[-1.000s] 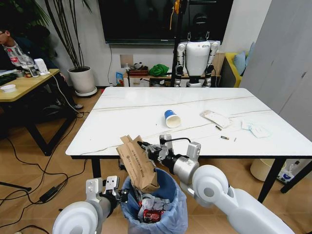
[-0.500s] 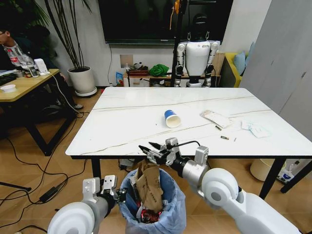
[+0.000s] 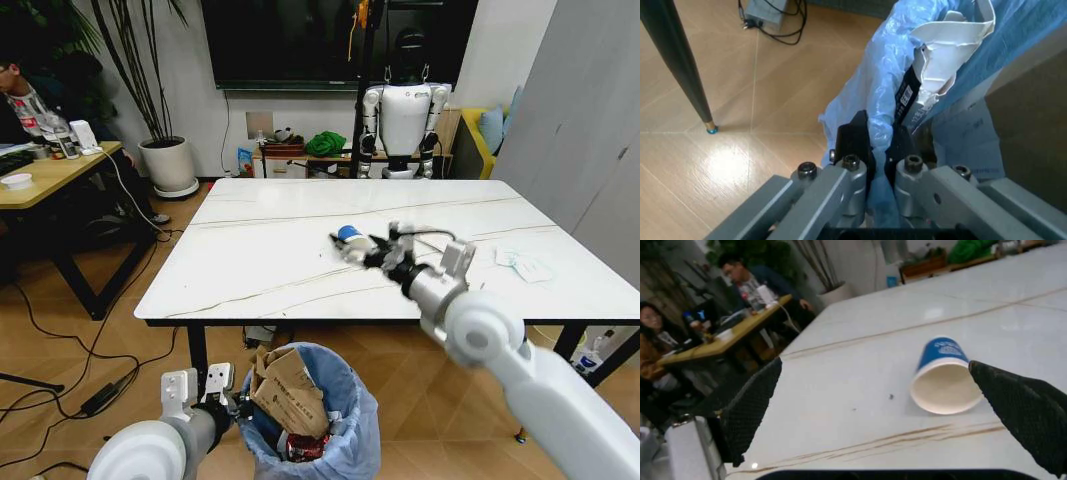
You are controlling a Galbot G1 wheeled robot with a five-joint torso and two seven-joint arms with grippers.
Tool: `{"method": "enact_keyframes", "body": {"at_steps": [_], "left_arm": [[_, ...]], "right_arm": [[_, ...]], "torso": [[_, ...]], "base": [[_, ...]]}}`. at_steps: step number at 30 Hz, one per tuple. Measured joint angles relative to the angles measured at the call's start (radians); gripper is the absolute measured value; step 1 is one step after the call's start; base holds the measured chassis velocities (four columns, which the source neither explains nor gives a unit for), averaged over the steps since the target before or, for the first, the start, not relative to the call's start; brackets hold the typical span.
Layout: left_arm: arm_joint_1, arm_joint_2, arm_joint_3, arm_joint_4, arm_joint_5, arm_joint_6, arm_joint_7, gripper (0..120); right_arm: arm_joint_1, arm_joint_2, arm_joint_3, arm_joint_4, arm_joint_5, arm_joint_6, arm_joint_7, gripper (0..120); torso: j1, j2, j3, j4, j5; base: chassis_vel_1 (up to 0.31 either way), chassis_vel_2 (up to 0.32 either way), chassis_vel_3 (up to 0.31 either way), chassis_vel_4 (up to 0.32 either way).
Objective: Pick up the trash bin and place the trash from the table into it.
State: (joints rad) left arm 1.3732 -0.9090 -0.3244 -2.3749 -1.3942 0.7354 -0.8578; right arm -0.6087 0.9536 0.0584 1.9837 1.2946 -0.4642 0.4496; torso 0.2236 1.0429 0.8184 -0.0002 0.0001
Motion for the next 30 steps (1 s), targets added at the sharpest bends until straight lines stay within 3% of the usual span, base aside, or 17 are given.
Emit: {"method": "enact_keyframes", "body": {"at_steps": [4, 9, 12, 30], "left_arm": [[-0.002, 0.0, 0.006, 0.0, -0.002, 0.0, -0.001, 0], [-0.007, 0.004, 0.01, -0.004, -0.014, 0.0, -0.008, 0], [-0.009, 0.006, 0.007, -0.01, -0.018, 0.0, -0.009, 0], [-0.033, 0.005, 0.028, -0.017, -0.029, 0.0, -0.005, 0]], "right_arm": [[0.042, 0.013, -0.024, -0.079, 0.009, -0.027, 0.035, 100], [0.082, 0.006, -0.084, -0.23, -0.296, -0.046, -0.195, 100], [0.088, 0.009, -0.106, -0.281, -0.358, -0.038, -0.231, 100], [0.216, 0.118, -0.175, -0.576, -0.303, -0.007, -0.201, 100]], "torso": [[0.0, 0.0, 0.0, 0.0002, -0.0001], [0.0, 0.0, 0.0, 0.0001, -0.0002], [0.0, 0.0, 0.0, -0.0001, 0.0001], [0.0, 0.0, 0.0, 0.0, -0.0002]], "base": [[0.0, 0.0, 0.0, 0.0], [0.0, 0.0, 0.0, 0.0], [0.0, 0.0, 0.0, 0.0], [0.0, 0.0, 0.0, 0.0]]}}
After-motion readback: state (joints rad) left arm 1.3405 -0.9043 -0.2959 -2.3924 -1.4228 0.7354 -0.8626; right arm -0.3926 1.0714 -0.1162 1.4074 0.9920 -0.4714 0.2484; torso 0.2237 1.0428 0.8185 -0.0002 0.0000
